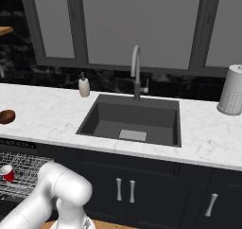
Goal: Pick up the cup and bowl from the counter, place them in the dishwasher, and close the dishwasher door.
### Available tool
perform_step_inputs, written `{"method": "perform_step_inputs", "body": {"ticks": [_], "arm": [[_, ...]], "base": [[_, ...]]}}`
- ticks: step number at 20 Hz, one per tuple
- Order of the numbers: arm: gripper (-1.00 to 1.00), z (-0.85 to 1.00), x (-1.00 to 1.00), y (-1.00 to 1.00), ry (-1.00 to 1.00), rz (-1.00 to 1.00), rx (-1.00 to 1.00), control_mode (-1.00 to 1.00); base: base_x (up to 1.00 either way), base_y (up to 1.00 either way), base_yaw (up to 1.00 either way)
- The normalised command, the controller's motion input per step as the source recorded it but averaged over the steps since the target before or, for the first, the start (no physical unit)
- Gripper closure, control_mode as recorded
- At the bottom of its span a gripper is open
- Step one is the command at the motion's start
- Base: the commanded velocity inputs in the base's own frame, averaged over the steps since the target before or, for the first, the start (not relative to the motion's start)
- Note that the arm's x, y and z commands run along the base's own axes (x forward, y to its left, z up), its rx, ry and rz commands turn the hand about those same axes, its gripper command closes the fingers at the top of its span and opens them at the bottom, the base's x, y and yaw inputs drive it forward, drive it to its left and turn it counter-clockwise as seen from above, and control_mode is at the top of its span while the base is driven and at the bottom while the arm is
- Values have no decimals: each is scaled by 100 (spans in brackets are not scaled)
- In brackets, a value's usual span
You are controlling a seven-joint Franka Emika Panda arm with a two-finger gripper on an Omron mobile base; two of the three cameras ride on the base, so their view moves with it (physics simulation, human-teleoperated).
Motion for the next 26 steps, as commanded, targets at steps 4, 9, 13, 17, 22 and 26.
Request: {"method": "perform_step_inputs", "body": {"ticks": [4, 9, 13, 17, 22, 26], "arm": [[-100, 100, -20, -1, 0, 0, 0, -100], [-100, 100, -19, -7, 0, 0, 0, -100], [-100, 100, -21, -4, 0, 2, 6, -100], [-100, 67, -9, -38, 0, 2, 23, -100], [-100, 36, 8, -82, 2, 2, 28, -100], [-100, 29, 7, -64, 3, 3, 23, -100]], "base": [[0, 0, 0], [0, 0, 0], [0, 0, 0], [0, 0, 0], [0, 0, 0], [0, 0, 0]]}}
